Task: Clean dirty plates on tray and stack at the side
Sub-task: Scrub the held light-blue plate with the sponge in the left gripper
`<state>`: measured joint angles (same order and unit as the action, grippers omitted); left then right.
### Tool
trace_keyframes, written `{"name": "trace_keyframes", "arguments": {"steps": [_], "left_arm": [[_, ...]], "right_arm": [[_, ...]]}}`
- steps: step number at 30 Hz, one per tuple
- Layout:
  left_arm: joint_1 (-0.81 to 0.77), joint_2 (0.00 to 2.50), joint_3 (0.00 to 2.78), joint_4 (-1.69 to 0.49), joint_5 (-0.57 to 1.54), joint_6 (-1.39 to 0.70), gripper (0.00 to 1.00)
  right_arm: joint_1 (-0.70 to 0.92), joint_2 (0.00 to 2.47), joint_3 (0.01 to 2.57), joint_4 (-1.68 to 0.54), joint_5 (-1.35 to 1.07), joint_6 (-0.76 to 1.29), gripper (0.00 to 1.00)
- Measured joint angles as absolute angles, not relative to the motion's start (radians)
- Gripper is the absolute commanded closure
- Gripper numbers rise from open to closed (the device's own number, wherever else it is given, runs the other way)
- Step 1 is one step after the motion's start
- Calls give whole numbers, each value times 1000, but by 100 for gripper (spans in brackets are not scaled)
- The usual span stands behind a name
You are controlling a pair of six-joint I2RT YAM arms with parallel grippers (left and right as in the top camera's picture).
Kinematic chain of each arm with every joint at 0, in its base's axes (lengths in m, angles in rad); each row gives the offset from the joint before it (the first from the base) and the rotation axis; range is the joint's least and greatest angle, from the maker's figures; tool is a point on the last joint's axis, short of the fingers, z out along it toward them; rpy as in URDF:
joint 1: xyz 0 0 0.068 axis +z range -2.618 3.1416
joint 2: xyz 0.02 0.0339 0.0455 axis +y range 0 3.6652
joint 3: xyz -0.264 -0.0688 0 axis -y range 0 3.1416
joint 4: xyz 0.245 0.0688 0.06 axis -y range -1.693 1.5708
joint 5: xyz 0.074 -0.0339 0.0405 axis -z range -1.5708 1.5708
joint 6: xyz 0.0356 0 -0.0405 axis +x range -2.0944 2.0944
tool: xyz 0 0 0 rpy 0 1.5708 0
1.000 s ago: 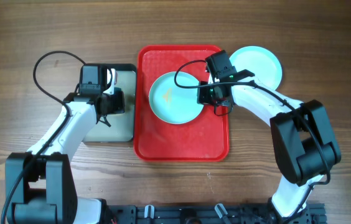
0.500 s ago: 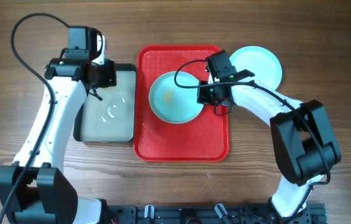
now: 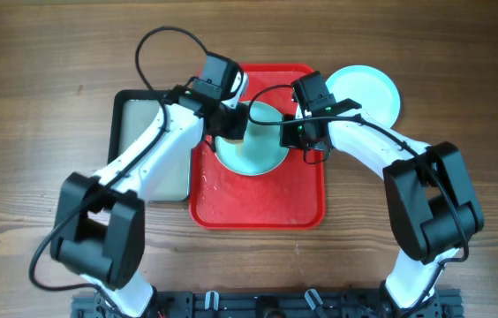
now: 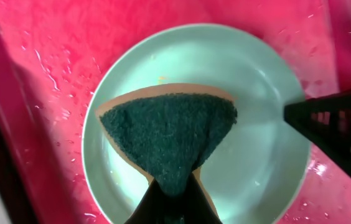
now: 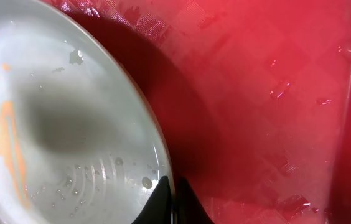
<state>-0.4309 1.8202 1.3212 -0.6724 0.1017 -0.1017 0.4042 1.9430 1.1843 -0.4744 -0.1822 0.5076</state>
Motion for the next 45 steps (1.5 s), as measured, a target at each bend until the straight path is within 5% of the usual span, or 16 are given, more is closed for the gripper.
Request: {"name": "trace_keyframes", "arguments": {"steps": [17, 23, 29, 34, 35, 45], "left_arm": [[-432, 1987, 1322, -632, 23, -258, 96], [-453, 2004, 1324, -619, 4, -266, 96], [-458, 2006, 1325, -617, -3, -269, 96], [-458, 2006, 1325, -617, -3, -269, 96], [-458, 2007, 1325, -617, -3, -269, 96], [-458, 2007, 1325, -616, -3, -279, 96]], "right_arm": [[404, 1943, 1184, -475, -182, 507, 96], [404, 1943, 1184, -477, -176, 482, 73], [404, 1943, 1184, -474, -175, 475, 88], [404, 1943, 1184, -474, -175, 474, 88], [404, 1943, 1184, -474, -175, 474, 96], [404, 1941, 1184, -476, -171, 474, 96]]}}
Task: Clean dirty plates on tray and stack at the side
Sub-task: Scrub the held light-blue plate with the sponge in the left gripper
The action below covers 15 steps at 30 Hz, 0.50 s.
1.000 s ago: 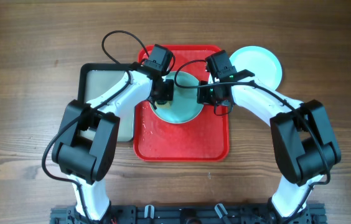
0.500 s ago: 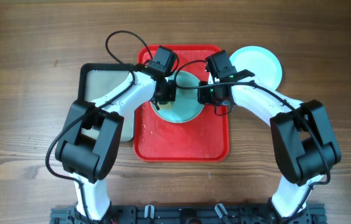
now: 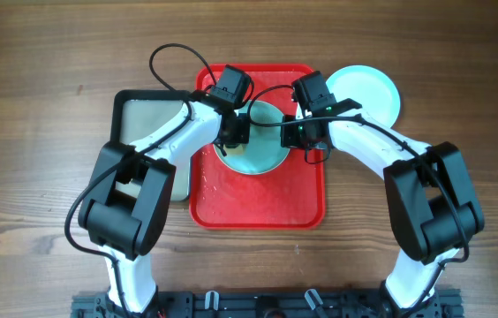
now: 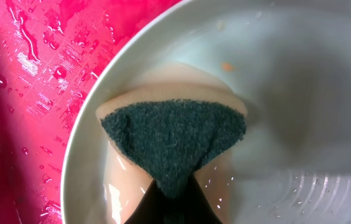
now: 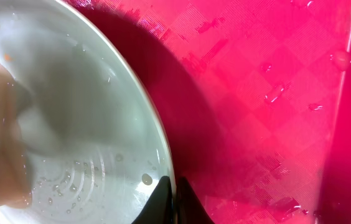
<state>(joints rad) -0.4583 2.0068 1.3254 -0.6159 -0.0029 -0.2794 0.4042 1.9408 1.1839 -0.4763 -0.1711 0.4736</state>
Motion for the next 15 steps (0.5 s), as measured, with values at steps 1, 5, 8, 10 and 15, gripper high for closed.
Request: {"name": "trace_keyframes", "arguments": {"steps": [1, 5, 8, 10, 15], "left_arm": [[-458, 2007, 1325, -615, -3, -285, 96], [-458, 2007, 1308, -585, -2, -336, 96], [-458, 2003, 1298, -573, 6, -356, 96], [-458, 2003, 1296, -567, 20, -359, 95], [-457, 2003, 1291, -541, 110, -366, 96]], "right_arm": [[404, 1941, 1184, -477, -171, 474, 96], [404, 1941, 1184, -476, -167, 474, 96], [404, 1941, 1184, -476, -167, 474, 96], [404, 1941, 1184, -477, -167, 469, 96], [402, 1941, 1184, -477, -167, 466, 96]]}}
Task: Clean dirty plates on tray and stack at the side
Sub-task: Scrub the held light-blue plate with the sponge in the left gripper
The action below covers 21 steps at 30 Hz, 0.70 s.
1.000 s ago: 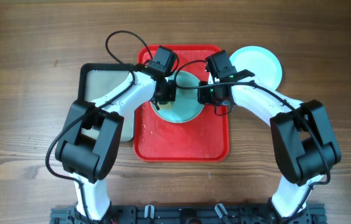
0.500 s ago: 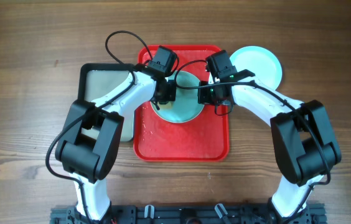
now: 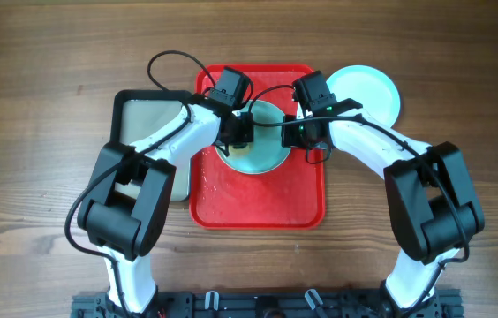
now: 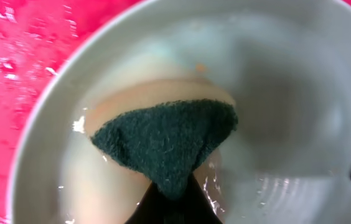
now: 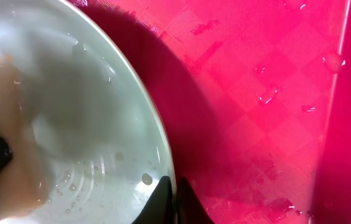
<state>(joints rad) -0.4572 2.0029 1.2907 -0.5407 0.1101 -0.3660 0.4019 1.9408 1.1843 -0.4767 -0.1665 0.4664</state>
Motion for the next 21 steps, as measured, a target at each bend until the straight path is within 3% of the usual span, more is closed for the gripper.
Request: {"name": "trace_keyframes", "arguments": {"steps": [8, 9, 11, 12, 15, 21], "left_arm": [[-456, 1948, 1252, -556, 287, -354, 96], [-456, 1910, 1246, -561, 281, -354, 96], [-452, 1797, 1246, -557, 231, -354, 96], [-450, 1740, 1246, -556, 189, -353, 96], [-450, 1681, 1246, -557, 65, -342, 96], [-450, 1705, 1246, -562, 19, -334, 96]], "right_arm": [[402, 1939, 1184, -474, -169, 466, 96], [403, 1939, 1184, -473, -175, 466, 91], [403, 1939, 1184, -473, -179, 463, 67], [403, 1939, 1184, -470, -180, 455, 62], [403, 1939, 1184, -461, -180, 448, 79], [403, 1919, 1184, -454, -186, 432, 76]]}}
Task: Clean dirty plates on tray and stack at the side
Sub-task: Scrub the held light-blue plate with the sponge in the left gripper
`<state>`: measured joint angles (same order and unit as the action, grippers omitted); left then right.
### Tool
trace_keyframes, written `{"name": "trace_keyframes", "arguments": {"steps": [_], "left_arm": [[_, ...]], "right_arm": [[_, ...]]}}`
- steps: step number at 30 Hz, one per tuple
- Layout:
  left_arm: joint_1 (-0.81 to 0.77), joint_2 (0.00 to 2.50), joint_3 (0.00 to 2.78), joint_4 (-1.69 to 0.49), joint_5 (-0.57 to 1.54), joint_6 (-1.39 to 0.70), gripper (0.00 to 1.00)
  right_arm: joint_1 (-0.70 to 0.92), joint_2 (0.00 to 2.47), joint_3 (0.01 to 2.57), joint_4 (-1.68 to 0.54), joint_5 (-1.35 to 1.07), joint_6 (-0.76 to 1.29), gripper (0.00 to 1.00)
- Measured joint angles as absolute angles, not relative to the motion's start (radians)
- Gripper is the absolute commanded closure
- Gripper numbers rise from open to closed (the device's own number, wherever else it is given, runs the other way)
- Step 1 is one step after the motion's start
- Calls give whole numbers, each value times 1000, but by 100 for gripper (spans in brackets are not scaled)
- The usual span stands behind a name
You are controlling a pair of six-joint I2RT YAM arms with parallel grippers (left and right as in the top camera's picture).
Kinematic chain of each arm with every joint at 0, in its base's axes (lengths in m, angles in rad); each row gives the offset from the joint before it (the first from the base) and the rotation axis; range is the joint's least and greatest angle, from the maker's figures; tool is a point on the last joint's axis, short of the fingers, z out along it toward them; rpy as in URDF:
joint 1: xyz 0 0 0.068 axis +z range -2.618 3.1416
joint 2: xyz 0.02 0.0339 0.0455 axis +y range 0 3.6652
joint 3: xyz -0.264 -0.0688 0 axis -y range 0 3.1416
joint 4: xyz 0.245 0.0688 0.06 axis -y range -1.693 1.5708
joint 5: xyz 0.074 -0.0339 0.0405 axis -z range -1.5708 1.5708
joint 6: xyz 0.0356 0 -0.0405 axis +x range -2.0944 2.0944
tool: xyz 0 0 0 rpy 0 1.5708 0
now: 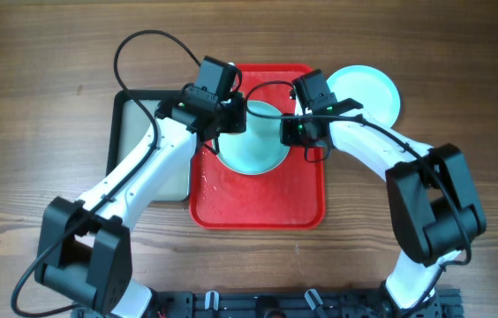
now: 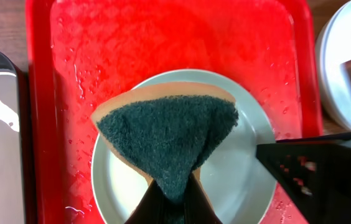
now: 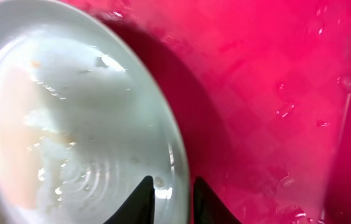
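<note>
A pale green plate (image 1: 253,146) lies on the red tray (image 1: 258,199), wet with soapy film (image 3: 51,143). My left gripper (image 1: 225,119) is shut on a folded sponge (image 2: 166,134), green side up, held above the plate (image 2: 238,180) and not touching it. At the plate's right edge, my right gripper (image 1: 293,132) is open. In the right wrist view its fingertips (image 3: 145,186) straddle the rim, one over the plate and one over the tray, and the right gripper (image 3: 172,182) grips nothing.
A clean pale plate (image 1: 365,88) sits on the wood just right of the tray. A black basin (image 1: 143,150) holding water stands left of the tray. The tray floor (image 3: 275,93) is wet with droplets.
The sponge was pressed on the plate; now my left gripper holds it up off the plate, farther back and left. My right gripper's jaws, shut on the rim before, now stand apart.
First the sponge hung above the plate, which bore an orange smear, while my right gripper pinched the rim. At the two following moments the sponge was down on the plate. Now the sponge is raised, the large smear no longer shows, and the rim is released.
</note>
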<state>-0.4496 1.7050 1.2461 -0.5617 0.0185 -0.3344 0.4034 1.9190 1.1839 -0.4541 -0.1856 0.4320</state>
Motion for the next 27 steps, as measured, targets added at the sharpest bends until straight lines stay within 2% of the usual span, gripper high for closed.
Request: {"name": "trace_keyframes", "arguments": {"steps": [3, 5, 6, 7, 8, 10, 14, 18, 24, 26, 27], "left_arm": [[-450, 1737, 1246, -568, 15, -334, 96], [-450, 1752, 1246, -568, 14, -334, 96], [-450, 1757, 1246, -568, 13, -334, 96], [-450, 1760, 1246, -567, 12, -334, 96], [-450, 1764, 1246, -568, 12, -334, 96], [-450, 1783, 1246, -567, 12, -334, 96], [-450, 1826, 1246, -568, 12, -334, 96], [-450, 1827, 1246, -568, 12, -334, 96], [-450, 1827, 1246, -568, 12, -334, 96], [-450, 1827, 1246, -568, 12, -334, 96], [-450, 1827, 1246, -568, 12, -334, 96]], "right_arm": [[403, 1856, 1184, -470, -192, 414, 73], [403, 1815, 1184, -474, -196, 404, 67], [403, 1810, 1184, -477, -199, 400, 60], [402, 1809, 1184, -486, -200, 399, 56], [400, 1809, 1184, -501, -202, 403, 57], [392, 1809, 1180, -515, -202, 406, 65], [389, 1813, 1109, -428, -202, 450, 67], [389, 1842, 1082, -378, -204, 484, 89], [389, 1842, 1082, -364, -206, 497, 88], [389, 1853, 1082, -356, -206, 499, 95], [389, 1861, 1082, -356, -206, 505, 96]]}}
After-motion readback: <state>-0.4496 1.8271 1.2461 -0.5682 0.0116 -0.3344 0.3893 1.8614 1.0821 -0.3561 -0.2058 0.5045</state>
